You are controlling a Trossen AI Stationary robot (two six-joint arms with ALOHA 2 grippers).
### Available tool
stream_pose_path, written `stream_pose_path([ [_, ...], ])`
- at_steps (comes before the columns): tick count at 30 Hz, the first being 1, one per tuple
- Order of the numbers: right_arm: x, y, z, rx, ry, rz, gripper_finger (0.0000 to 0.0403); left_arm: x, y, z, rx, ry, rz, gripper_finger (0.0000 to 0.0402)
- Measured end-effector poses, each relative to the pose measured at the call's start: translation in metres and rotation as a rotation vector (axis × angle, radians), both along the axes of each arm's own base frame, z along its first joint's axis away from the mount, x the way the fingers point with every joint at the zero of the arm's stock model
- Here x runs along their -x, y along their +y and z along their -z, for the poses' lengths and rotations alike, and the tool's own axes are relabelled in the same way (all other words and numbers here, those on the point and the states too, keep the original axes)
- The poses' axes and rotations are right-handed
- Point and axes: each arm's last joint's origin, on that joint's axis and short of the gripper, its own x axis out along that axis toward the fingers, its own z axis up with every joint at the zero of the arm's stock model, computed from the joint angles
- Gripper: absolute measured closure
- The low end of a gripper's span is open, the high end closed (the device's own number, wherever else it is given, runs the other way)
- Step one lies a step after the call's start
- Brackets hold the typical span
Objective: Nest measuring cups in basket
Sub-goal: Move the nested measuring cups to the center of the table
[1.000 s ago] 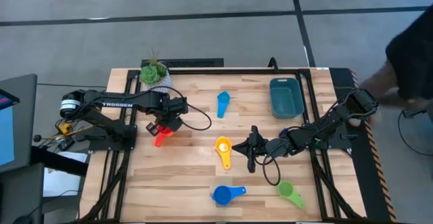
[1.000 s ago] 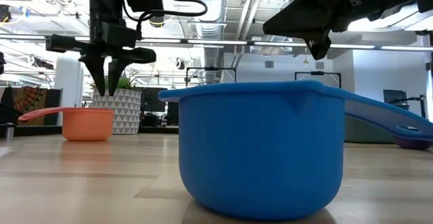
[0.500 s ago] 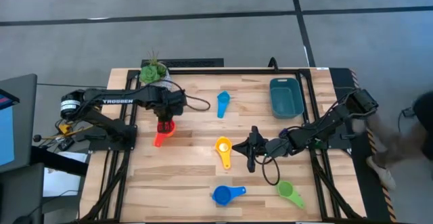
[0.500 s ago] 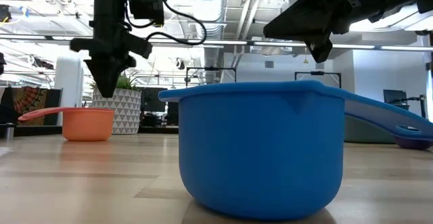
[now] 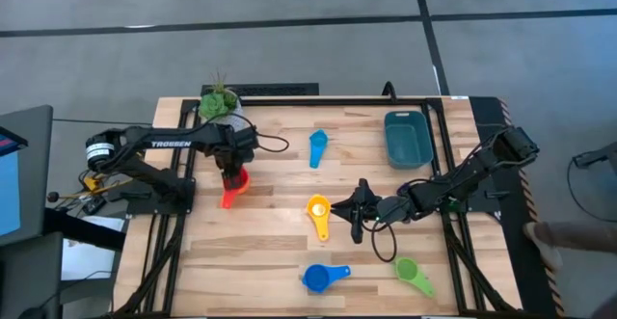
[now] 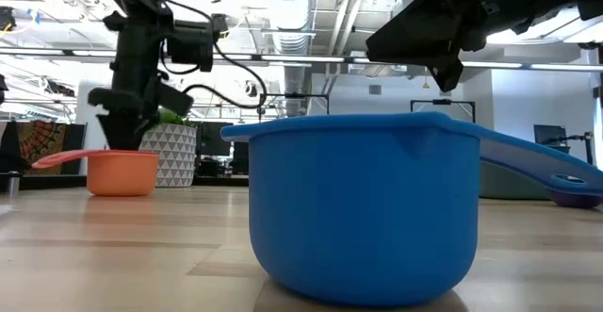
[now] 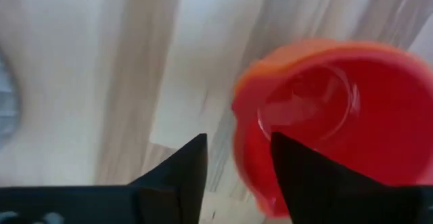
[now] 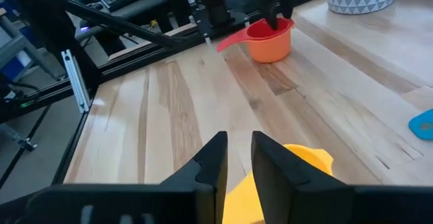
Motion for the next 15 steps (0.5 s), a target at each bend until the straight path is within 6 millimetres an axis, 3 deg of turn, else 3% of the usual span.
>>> stream_pose_path([
  [3,0.0,0.0,0.0,-0.003,-0.001,0.001,0.0304,0.001,-0.001,0.005,0.001,-0.014,0.006,0.0226],
  [6,0.0,0.0,0.0,-0.015,-0.004,0.004,0.0305,0.001,-0.001,0.006,0.0,-0.016,0.001,0.0242],
  [13,0.0,0.0,0.0,-0.052,-0.009,0.015,0.0326,-0.005,-0.007,0.006,0.029,-0.064,-0.023,0.0381],
  [15,0.001,0.002,0.0,-0.054,-0.01,0.01,0.0334,-0.007,-0.011,0.005,0.041,-0.079,-0.035,0.039],
])
